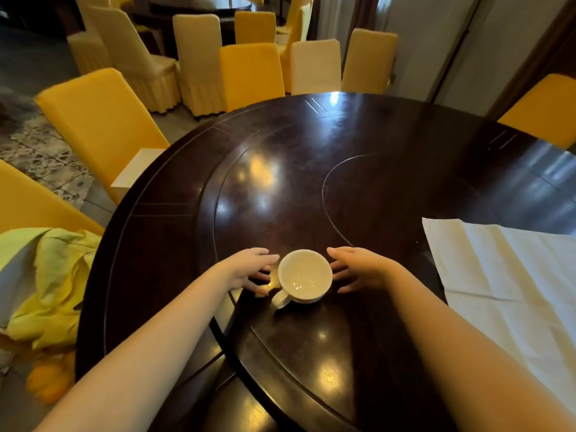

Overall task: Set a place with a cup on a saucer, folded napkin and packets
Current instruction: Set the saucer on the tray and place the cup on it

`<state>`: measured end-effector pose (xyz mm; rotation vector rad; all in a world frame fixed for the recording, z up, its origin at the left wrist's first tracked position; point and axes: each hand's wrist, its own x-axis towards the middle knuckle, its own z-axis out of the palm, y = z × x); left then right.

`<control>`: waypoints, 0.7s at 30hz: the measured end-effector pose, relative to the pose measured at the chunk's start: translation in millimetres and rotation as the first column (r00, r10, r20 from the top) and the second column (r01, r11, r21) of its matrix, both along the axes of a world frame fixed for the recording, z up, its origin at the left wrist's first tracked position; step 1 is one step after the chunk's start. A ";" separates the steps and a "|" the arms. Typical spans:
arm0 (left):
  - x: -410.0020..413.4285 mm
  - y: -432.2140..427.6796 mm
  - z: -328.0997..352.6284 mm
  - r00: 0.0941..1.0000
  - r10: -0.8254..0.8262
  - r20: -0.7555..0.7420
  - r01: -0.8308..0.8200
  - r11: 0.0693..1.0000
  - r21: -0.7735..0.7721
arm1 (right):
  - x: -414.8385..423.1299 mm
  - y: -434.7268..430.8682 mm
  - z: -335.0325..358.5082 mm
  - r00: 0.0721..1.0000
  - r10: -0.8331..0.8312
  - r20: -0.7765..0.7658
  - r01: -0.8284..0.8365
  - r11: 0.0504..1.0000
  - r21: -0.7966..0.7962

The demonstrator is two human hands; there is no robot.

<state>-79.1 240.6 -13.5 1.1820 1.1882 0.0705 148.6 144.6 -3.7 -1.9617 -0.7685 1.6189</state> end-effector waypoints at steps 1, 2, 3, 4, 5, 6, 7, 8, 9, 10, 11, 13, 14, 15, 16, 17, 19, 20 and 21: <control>2.1 -3.4 -3.1 0.999 0.035 0.021 -0.035 0.999 -0.042 | -1.6 -1.4 -4.7 0.997 -0.051 -0.060 0.050 0.999 -0.010; 4.0 -6.4 -4.9 0.998 0.058 0.038 -0.054 0.995 -0.082 | -2.8 -2.9 -9.1 0.989 -0.096 -0.116 0.094 0.995 -0.017; 5.9 -9.4 -5.9 0.996 0.069 0.051 -0.063 0.992 -0.112 | -3.6 -4.5 -13.4 0.975 -0.138 -0.172 0.137 0.990 -0.018; 7.4 -12.1 -6.9 0.995 0.078 0.060 -0.070 0.989 -0.130 | -4.7 -6.4 -17.7 0.957 -0.177 -0.229 0.178 0.984 -0.017; 8.7 -14.2 -7.9 0.994 0.087 0.067 -0.077 0.988 -0.137 | -6.5 -8.2 -21.7 0.934 -0.214 -0.285 0.218 0.976 -0.016; 9.9 -16.0 -9.5 0.993 0.095 0.076 -0.084 0.986 -0.143 | -9.0 -10.4 -25.1 0.910 -0.245 -0.334 0.254 0.967 -0.017; 11.3 -18.1 -11.2 0.991 0.103 0.086 -0.089 0.984 -0.155 | -12.1 -12.5 -28.0 0.888 -0.272 -0.371 0.286 0.958 -0.019; 13.0 -20.5 -12.8 0.989 0.111 0.095 -0.094 0.981 -0.168 | -15.6 -14.8 -30.7 0.870 -0.297 -0.393 0.314 0.949 -0.022; 14.8 -23.2 -14.0 0.988 0.118 0.098 -0.100 0.979 -0.175 | -19.5 -16.8 -32.8 0.858 -0.321 -0.402 0.341 0.940 -0.022; 16.3 -25.5 -15.2 0.988 0.125 0.094 -0.108 0.980 -0.170 | -22.9 -18.5 -34.5 0.850 -0.342 -0.401 0.366 0.930 -0.019; 17.9 -27.5 -16.4 0.988 0.129 0.089 -0.114 0.981 -0.155 | -25.7 -20.0 -35.6 0.844 -0.360 -0.397 0.386 0.922 -0.014; 20.0 -30.2 -17.7 0.988 0.122 0.090 -0.110 0.986 -0.121 | -29.1 -22.9 -37.4 0.841 -0.375 -0.390 0.408 0.913 0.003; 20.4 -31.2 -17.9 0.988 0.119 0.095 -0.108 0.988 -0.112 | -30.0 -24.2 -38.1 0.840 -0.378 -0.388 0.414 0.910 0.009; 20.3 -32.2 -17.7 0.988 0.120 0.097 -0.109 0.988 -0.110 | -30.6 -25.5 -38.1 0.838 -0.383 -0.388 0.418 0.908 0.008; 19.6 -33.2 -17.2 0.988 0.123 0.095 -0.113 0.987 -0.112 | -30.7 -26.9 -37.7 0.835 -0.387 -0.390 0.422 0.907 0.002; 18.4 -34.5 -16.5 0.987 0.130 0.092 -0.120 0.986 -0.116 | -30.7 -28.2 -37.3 0.831 -0.391 -0.396 0.424 0.906 -0.005; 14.9 -38.1 -13.7 0.984 0.152 0.088 -0.140 0.982 -0.123 | -30.5 -31.2 -36.2 0.820 -0.391 -0.417 0.425 0.905 -0.013; 12.9 -40.6 -11.8 0.982 0.165 0.090 -0.153 0.980 -0.131 | -30.3 -33.3 -35.5 0.816 -0.390 -0.425 0.425 0.905 -0.015; 11.1 -43.4 -9.7 0.980 0.174 0.096 -0.160 0.977 -0.144 | -29.9 -35.7 -34.3 0.814 -0.389 -0.431 0.424 0.905 -0.017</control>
